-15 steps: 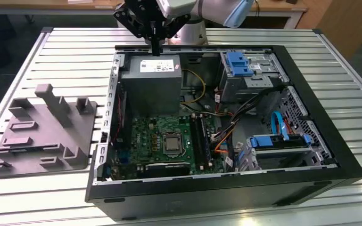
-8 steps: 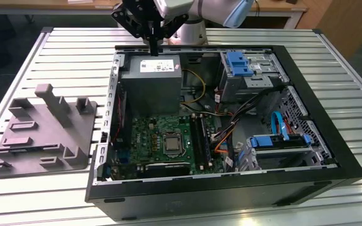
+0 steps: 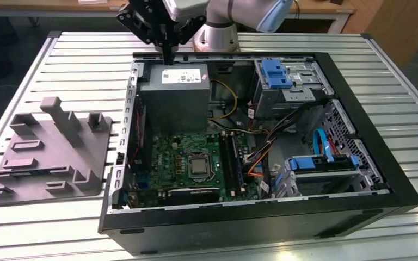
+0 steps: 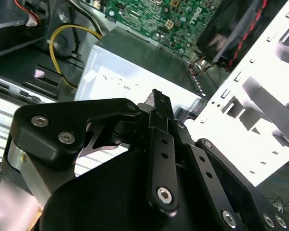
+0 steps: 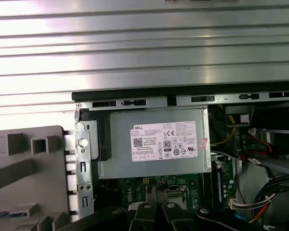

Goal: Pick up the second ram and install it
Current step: 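Reach for the second ram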

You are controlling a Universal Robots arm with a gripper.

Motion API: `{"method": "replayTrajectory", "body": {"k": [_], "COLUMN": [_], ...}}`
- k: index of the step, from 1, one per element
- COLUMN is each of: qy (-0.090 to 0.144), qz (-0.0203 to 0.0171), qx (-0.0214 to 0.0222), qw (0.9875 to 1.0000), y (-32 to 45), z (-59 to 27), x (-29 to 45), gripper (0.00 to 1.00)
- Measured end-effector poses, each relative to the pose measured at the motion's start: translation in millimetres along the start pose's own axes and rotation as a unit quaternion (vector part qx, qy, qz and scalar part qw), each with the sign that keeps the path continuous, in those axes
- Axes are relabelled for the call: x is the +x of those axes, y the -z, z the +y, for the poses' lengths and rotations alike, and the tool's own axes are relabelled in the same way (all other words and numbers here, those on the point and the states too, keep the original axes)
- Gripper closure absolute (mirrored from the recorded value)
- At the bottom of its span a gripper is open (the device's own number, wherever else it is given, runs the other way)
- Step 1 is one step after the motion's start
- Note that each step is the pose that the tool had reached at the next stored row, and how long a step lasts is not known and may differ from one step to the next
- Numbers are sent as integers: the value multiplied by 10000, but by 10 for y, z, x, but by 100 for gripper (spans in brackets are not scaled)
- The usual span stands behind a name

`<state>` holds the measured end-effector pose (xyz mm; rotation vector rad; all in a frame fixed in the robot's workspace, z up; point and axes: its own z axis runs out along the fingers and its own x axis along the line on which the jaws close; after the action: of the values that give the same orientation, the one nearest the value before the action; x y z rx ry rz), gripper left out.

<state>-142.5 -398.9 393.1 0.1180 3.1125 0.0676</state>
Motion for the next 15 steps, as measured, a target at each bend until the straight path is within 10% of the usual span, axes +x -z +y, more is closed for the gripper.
{"method": "replayTrajectory", "body": {"k": [15], "qy": [0], "qz": [0], "qx": [0], "qw": [10000], "y": [-3], "z": [-16], "x": [337], "gripper": [90]}}
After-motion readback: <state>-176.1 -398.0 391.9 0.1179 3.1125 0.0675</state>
